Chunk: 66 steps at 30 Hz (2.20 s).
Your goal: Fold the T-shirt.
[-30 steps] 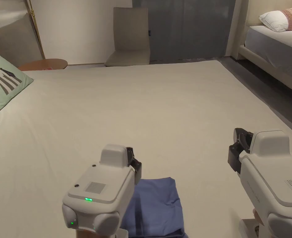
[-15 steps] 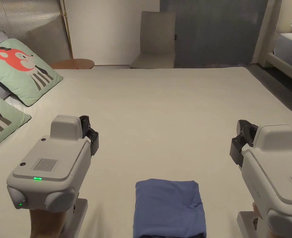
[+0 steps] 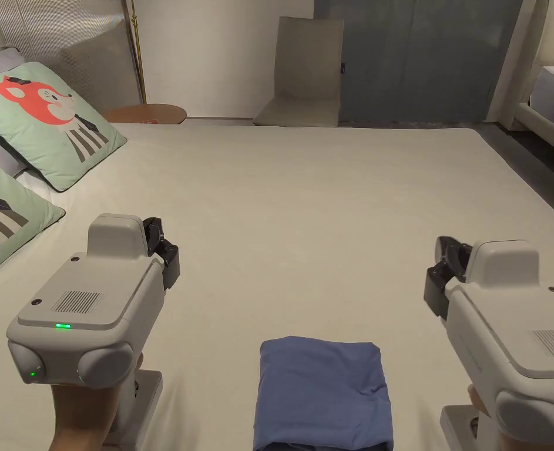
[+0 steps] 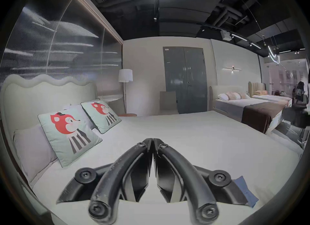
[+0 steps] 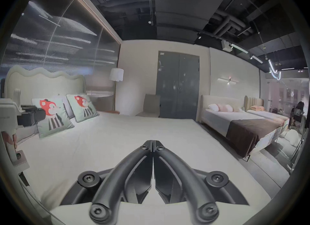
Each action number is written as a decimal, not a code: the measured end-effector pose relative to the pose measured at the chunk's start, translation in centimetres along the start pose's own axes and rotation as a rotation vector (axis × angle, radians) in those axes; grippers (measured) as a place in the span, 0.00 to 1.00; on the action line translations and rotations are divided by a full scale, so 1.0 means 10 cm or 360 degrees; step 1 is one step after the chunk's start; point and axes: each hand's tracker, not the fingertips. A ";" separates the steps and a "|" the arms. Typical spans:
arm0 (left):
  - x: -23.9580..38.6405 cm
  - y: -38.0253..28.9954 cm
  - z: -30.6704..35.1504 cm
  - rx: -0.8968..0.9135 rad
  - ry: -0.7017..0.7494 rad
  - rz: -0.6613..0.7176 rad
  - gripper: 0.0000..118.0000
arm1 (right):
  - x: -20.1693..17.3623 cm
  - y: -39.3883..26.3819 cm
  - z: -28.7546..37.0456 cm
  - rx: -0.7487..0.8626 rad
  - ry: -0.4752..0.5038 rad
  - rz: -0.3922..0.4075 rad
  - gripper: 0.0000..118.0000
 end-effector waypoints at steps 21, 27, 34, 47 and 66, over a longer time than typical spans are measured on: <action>0.17 -0.43 -0.10 -0.0307 -0.0199 0.0113 0.00 | -0.53 -1.73 -0.78 -0.1098 0.0253 -0.0068 0.00; 0.30 -0.74 -0.26 -0.0647 -0.0420 0.0280 0.04 | -0.58 -1.64 -0.78 -0.1099 0.0233 -0.0023 0.00; 0.44 -1.18 -0.65 -0.1298 -0.0759 0.0675 0.92 | -0.51 -1.64 -0.77 -0.1095 0.0250 -0.0074 0.00; 0.39 -1.82 -1.20 -0.1658 -0.0886 0.1099 0.54 | -0.44 -1.65 -0.74 -0.1074 0.0285 -0.0160 0.00; -0.66 -1.08 -1.20 -0.1508 -0.0784 0.0522 0.20 | -0.85 -0.61 -0.60 -0.0468 0.0360 -0.0126 0.00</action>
